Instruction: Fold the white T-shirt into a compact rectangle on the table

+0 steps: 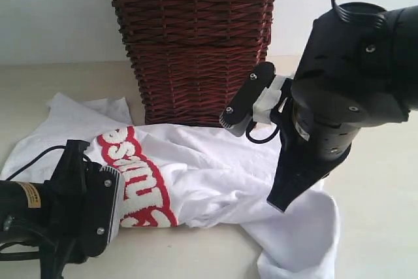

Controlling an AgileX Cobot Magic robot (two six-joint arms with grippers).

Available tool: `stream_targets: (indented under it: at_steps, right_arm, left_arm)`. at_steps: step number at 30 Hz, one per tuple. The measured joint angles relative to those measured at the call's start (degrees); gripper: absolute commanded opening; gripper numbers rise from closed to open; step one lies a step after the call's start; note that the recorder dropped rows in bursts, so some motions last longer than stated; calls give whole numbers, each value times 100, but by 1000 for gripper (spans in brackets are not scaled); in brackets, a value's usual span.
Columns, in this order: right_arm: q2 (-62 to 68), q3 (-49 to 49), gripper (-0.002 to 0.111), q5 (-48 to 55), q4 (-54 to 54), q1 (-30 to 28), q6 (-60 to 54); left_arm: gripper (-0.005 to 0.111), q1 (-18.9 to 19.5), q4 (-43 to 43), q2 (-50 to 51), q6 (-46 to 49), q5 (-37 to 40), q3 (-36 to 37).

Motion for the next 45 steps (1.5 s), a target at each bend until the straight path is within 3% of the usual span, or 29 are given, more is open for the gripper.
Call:
stream_targets:
  at_steps: [5, 12, 16, 20, 22, 26, 30, 37, 40, 42, 45]
  right_arm:
    - [-16, 0, 23, 15, 74, 0, -10]
    - [-324, 0, 28, 15, 108, 0, -10]
    - [-435, 0, 28, 15, 108, 0, -10]
    - [-472, 0, 28, 15, 131, 0, -10]
    - [-472, 0, 28, 15, 185, 0, -23]
    - [-472, 0, 28, 15, 321, 0, -95]
    - [-472, 0, 28, 15, 442, 0, -189]
    - [-472, 0, 28, 15, 568, 0, -247]
    - [-472, 0, 28, 15, 616, 0, -247]
    - [-472, 0, 28, 2, 656, 0, -247]
    - [-472, 0, 28, -39, 805, 0, -308]
  left_arm:
    - [2, -13, -12, 616, 8, -864, 23]
    - [0, -13, -55, 720, 27, -732, -45]
    - [0, -13, -98, 8, 18, 791, -453]
    - [0, -13, -226, -713, 76, 3090, -1191]
    - [0, -13, -420, -939, 219, 3879, -1509]
    - [0, 121, -998, -1051, 731, 4748, -2146]
    - [0, 889, -1928, -768, 1628, 5147, -2572]
    - [0, 3318, -4090, 615, 3451, 5850, -3025]
    - [2, 4071, -5000, 1367, 3894, 6113, -3179]
    - [16, 4418, -5590, 1852, 4009, 6147, -3224]
    - [58, 4648, -6045, 2335, 4134, 6158, -3235]
